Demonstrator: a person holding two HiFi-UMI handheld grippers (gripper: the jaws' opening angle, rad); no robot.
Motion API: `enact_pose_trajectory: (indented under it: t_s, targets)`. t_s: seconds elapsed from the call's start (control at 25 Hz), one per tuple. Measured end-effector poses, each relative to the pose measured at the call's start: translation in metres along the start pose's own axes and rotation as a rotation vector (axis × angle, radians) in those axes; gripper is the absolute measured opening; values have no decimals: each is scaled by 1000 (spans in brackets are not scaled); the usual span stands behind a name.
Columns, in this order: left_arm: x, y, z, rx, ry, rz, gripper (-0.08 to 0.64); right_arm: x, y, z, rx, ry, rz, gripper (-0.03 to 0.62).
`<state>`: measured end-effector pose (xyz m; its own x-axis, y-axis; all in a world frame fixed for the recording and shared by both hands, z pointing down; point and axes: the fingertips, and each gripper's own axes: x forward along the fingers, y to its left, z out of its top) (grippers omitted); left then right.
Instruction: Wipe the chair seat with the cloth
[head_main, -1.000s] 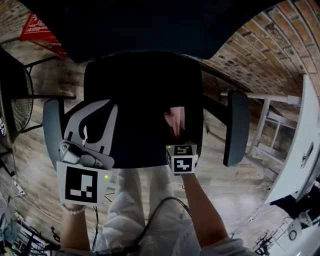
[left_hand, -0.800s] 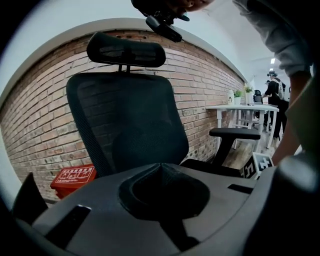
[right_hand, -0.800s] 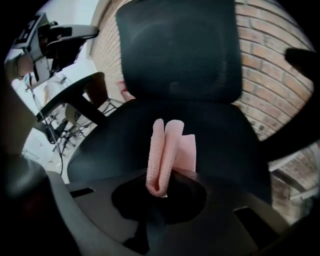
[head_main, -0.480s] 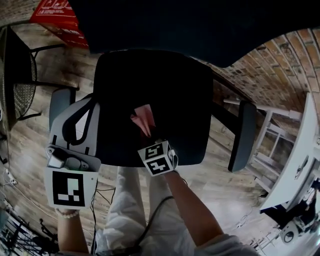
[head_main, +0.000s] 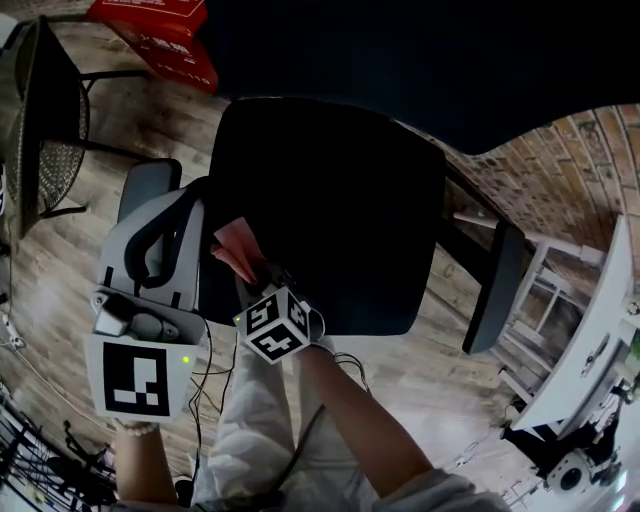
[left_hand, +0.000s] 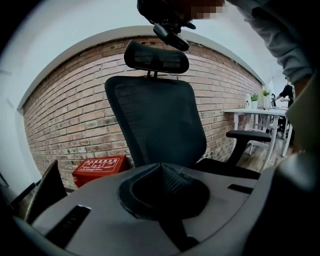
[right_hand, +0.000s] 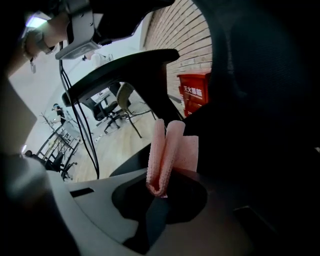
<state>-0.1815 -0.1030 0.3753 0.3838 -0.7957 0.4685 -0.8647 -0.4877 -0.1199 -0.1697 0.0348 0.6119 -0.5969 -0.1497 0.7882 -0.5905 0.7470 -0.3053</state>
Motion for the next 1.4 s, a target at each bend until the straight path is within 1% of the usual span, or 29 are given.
enact_pose_trajectory:
  t_s: [0.12,0.2,0.28,0.44,0.6,0.72,0.84,1.16,1.4]
  targets:
    - [0,0,0,11,0,-5,18,7,22,8,1,-4,47,54]
    - [0,0,-1,8,5,-8,18,10,33,9,-3,1,63,54]
    - [0,0,-1,9,5,-11,18,11,38,7,0,9,57,54]
    - [2,-5,0,14,-1,-22,18,7,33,-6,51,24,25,54]
    - [6,-17,5,12,-7,-38,18,-9,13,-28,76,41,-35,54]
    - [9,-31,9,27,-5,-62,18,-25,-8,-51,106,56,-88,54]
    - [14,-48,13,39,-8,-88,18,-45,-36,-75,163,65,-163,54]
    - [29,-96,28,128,-22,-185,18,-110,-100,-143,306,81,-340,54]
    - [36,-126,37,173,-35,-242,18,-162,-134,-196,354,106,-443,54]
